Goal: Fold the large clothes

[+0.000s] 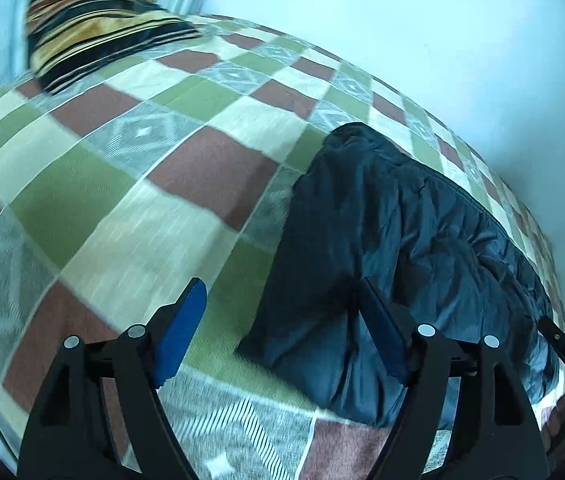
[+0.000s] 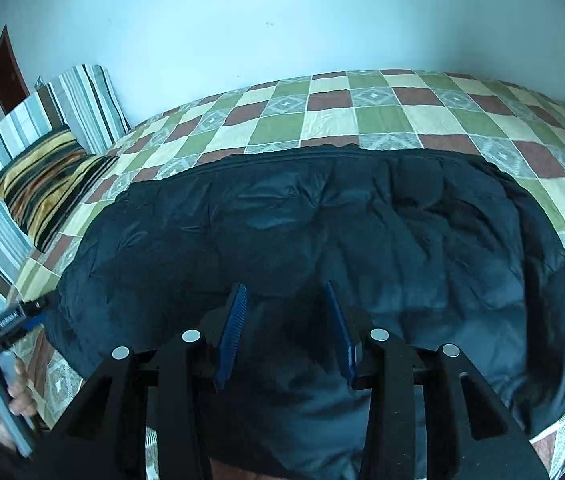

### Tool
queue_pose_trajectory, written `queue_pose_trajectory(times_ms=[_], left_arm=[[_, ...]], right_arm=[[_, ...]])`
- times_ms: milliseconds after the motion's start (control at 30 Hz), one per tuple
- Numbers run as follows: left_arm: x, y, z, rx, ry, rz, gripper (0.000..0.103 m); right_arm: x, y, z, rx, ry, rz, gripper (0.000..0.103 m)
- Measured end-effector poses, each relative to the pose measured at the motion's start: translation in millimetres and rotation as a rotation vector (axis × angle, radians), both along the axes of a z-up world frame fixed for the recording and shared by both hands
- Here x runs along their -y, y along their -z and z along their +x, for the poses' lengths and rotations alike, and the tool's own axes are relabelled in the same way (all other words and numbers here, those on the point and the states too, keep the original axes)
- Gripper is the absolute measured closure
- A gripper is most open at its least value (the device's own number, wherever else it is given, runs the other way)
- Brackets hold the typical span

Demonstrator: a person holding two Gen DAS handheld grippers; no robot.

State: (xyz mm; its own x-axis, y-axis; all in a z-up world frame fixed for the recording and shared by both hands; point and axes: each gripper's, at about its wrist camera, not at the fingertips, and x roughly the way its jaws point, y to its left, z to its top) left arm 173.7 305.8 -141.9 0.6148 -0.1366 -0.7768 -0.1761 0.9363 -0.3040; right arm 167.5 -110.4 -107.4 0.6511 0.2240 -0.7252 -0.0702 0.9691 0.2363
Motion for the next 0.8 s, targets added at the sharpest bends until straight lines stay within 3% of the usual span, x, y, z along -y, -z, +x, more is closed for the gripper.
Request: queue_pose_trajectory(times_ms=[133,400,667,800], left_arm=[[0.9,-0.4,29.2,-0.024,0.079,0.052,0.025],[-0.1,12.1,80.3,-0.116,0.182,0.017,0.025],[21.4,23.0,103.3,-0.168,0.279,0.088,0.025],[22.8,32.6,105.9,-0.196,0.284,0.077,0.024]], right_arm=[[-14.1,5.0,7.5,0.002,0.001,-0.048,0.062],[-25.4,22.2,18.8,-0.034,0.011,-0.094,0.062],[-30.2,46.1,23.3,-0.075,0.007,-0.133,0.062],[-31.7,51.0,23.5,-0.077,0.003,-0.146,0.062]])
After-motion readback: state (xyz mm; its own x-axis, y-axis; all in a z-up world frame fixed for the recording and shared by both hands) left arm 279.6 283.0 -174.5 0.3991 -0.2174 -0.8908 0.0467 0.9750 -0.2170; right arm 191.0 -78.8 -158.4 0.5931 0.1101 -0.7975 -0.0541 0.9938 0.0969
